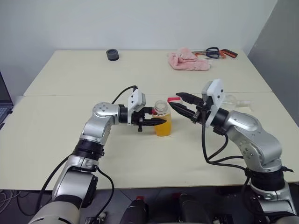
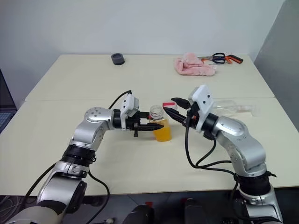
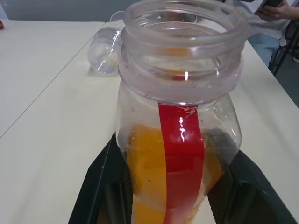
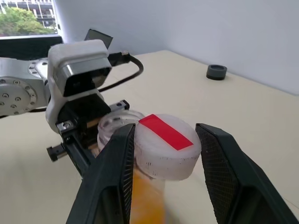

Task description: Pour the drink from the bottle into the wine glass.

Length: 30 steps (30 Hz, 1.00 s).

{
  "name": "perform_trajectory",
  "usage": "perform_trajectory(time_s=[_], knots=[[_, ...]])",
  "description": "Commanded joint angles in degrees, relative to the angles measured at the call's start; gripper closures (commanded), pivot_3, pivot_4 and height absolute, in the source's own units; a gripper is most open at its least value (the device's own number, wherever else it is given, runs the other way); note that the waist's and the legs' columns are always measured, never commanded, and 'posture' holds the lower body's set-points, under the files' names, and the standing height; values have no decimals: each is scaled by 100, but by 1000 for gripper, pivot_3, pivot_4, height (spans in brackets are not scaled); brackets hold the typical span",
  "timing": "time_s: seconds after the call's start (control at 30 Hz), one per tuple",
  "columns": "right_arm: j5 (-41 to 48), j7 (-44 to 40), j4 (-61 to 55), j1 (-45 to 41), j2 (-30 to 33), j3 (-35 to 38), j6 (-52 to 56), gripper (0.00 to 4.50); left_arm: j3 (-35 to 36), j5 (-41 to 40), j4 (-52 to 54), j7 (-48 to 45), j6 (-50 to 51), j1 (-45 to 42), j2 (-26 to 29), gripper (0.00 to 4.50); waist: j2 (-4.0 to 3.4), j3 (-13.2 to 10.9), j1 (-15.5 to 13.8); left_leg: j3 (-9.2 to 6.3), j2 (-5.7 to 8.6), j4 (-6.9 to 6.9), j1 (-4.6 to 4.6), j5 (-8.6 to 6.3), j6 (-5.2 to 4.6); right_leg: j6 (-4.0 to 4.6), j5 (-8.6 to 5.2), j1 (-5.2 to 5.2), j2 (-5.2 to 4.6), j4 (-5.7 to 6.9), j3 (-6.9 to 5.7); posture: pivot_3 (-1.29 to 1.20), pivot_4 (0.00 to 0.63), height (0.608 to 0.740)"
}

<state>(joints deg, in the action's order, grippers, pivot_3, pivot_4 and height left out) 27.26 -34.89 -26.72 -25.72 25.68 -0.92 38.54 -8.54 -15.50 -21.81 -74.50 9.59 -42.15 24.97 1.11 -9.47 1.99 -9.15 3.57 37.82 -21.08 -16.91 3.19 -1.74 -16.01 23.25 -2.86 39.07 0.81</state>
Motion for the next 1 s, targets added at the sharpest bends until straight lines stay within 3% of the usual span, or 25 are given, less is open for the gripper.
perform_trajectory(time_s=[0.03,0.23,0.43,1.0], knots=[[248,26,-410,236,246,432,117,2775,98,-73,225,-26,-26,-51,76,2863,0,0,-6,0,0,0,0,0,0,0,0,0,0,0,0,0,150,740],[-3,101,-310,1225,659,853,-43,2776,98,-88,212,-28,-46,-70,53,2863,0,0,-20,1,1,1,-2,-1,-2,0,0,-3,0,-2,-2,0,150,740],[-842,355,477,2230,632,850,-1085,2776,94,-93,174,-38,-54,-108,30,2863,0,0,-15,9,1,2,0,-2,-3,-1,-1,-3,2,1,-2,0,150,740],[-1663,982,2021,2531,-26,840,-2545,2776,146,-137,174,-14,1,-138,10,2863,0,0,-13,19,-1,3,6,-1,-2,-4,1,-4,7,3,3,0,150,740]])
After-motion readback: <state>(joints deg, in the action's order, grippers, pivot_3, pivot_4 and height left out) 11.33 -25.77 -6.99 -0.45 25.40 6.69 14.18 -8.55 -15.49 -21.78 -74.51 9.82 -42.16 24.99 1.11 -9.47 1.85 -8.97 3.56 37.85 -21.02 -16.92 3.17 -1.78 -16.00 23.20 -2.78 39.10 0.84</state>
